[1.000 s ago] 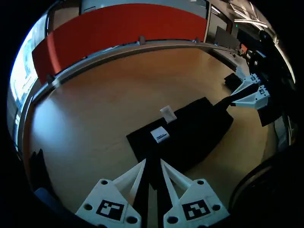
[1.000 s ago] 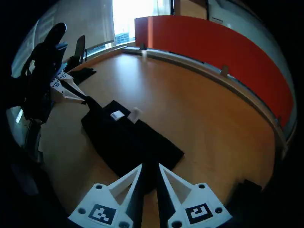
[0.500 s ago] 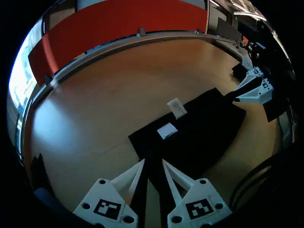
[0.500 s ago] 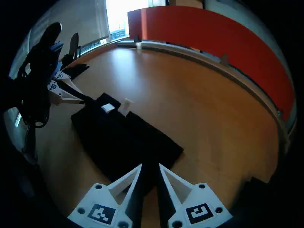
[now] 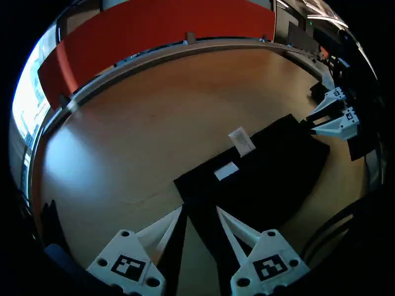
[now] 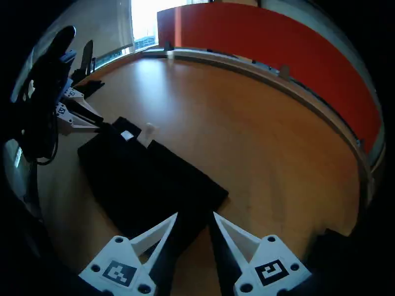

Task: Fold towel

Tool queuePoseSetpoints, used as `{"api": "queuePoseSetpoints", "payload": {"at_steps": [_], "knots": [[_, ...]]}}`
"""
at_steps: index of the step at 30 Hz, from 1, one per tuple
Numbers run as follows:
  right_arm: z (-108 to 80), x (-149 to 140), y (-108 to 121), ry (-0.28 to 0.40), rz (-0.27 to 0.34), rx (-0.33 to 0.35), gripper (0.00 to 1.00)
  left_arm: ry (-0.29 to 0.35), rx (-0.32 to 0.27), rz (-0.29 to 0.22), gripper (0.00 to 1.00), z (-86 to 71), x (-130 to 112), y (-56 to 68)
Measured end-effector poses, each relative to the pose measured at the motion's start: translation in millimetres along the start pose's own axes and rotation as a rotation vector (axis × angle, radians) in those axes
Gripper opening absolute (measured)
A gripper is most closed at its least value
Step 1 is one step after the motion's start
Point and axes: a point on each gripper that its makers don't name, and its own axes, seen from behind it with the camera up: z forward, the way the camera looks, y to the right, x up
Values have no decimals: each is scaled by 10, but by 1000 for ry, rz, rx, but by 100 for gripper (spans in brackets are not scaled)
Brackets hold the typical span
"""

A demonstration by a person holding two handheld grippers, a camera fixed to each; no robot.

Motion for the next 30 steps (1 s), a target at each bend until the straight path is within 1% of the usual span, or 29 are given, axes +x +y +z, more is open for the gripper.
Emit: {"api": "queuePoseSetpoints", "payload": {"at_steps": [3, 5, 6, 8, 9, 10, 12, 14, 16, 23, 25, 26, 27, 29, 30], "knots": [[18, 6, 57, -2, -2, -18, 44, 2, 10, 11, 45, 17, 23, -35], [23, 24, 85, 1, -2, -25, 45, 4, 21, 22, 52, 27, 38, -64], [24, 35, 104, 2, -2, -31, 47, 5, 27, 27, 56, 30, 48, -80], [22, 58, 145, 6, -3, -45, 53, 8, 38, 33, 68, 28, 71, -110], [21, 69, 166, 8, -3, -52, 58, 9, 43, 35, 71, 27, 81, -125], [20, 74, 181, 8, -4, -58, 60, 10, 46, 36, 74, 27, 87, -137], [19, 87, 211, 9, -5, -69, 63, 11, 53, 36, 80, 25, 98, -163], [18, 106, 233, 12, -6, -76, 65, 12, 62, 35, 92, 21, 102, -195], [15, 125, 260, 14, -4, -86, 66, 14, 73, 35, 95, 14, 109, -231], [13, 177, 340, 18, 9, -116, 68, 30, 105, 31, 95, -39, 161, -345], [4, 190, 342, 23, 12, -118, 71, 33, 108, 30, 95, -57, 171, -361], [-2, 196, 341, 25, 13, -118, 75, 34, 108, 29, 95, -66, 173, -366], [-12, 200, 339, 28, 14, -119, 82, 35, 109, 27, 95, -76, 173, -371], [-38, 201, 334, 33, 14, -120, 91, 37, 109, 24, 95, -95, 168, -376], [-52, 201, 330, 35, 15, -120, 93, 38, 109, 21, 95, -105, 163, -377]]}}
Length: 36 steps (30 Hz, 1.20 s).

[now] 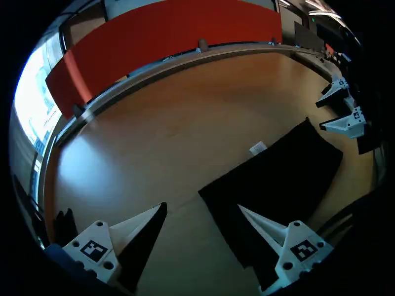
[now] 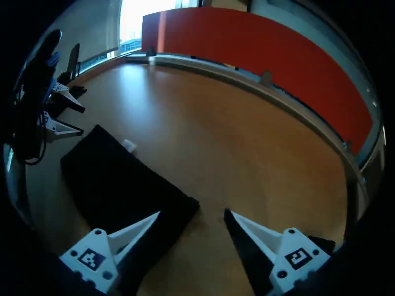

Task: Fold towel

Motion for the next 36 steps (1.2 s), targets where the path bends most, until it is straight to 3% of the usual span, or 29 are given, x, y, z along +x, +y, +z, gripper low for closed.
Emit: {"api": "queuePoseSetpoints", "payload": {"at_steps": [11, 36], "knots": [[-199, -92, -136, 19, 26, 18, 95, 7, -12, -32, 95, -175, -110, 56], [-824, -463, -594, 36, 35, 27, 95, 4, -26, -135, 95, -749, -704, 365]]}}
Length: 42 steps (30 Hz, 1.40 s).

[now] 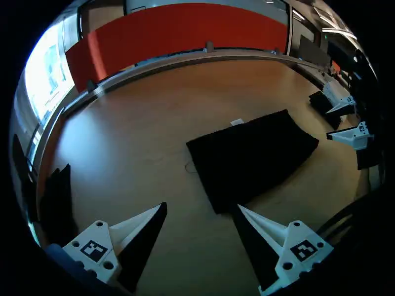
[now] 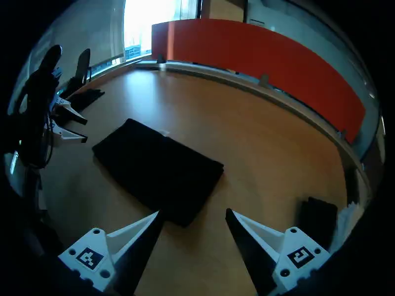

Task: Fold towel

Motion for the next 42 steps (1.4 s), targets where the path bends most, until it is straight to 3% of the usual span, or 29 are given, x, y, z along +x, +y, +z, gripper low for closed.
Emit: {"api": "queuePoseSetpoints", "payload": {"at_steps": [14, 30, 42], "knots": [[-46, -70, -72, 1, -27, 17, 95, 11, 15, -32, 95, -193, -143, -20], [105, 30, -115, 2, -98, 73, 95, 23, 64, -126, 95, -444, -453, -106], [222, -44, -143, -25, -146, 118, 95, 12, 86, -156, 95, -554, -665, -142]]}}
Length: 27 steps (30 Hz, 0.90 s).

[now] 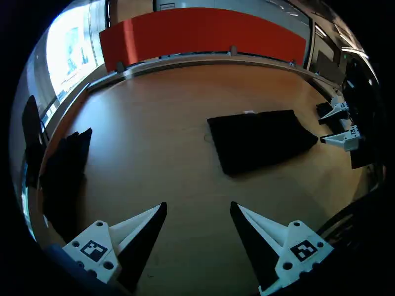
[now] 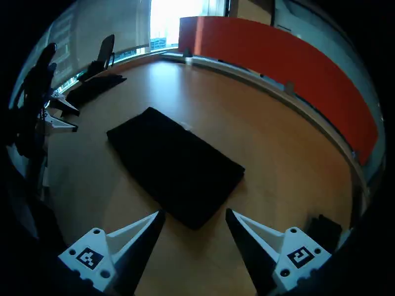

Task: Fold towel

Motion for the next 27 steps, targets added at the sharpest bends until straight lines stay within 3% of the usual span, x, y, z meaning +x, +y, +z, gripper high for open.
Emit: {"api": "queuePoseSetpoints", "payload": {"at_steps": [5, 19, 25, 27], "knots": [[63, -78, -15, -15, -11, 25, 92, -7, 15, -19, 95, -67, -90, -45], [184, -271, -32, -80, -2, 78, 54, -7, 51, -63, 95, -268, -247, -173], [224, -311, -28, -97, -4, 92, 51, -3, 59, -80, 95, -334, -275, -198], [230, -319, -26, -101, -12, 95, 44, -3, 62, -84, 95, -352, -286, -209]]}}
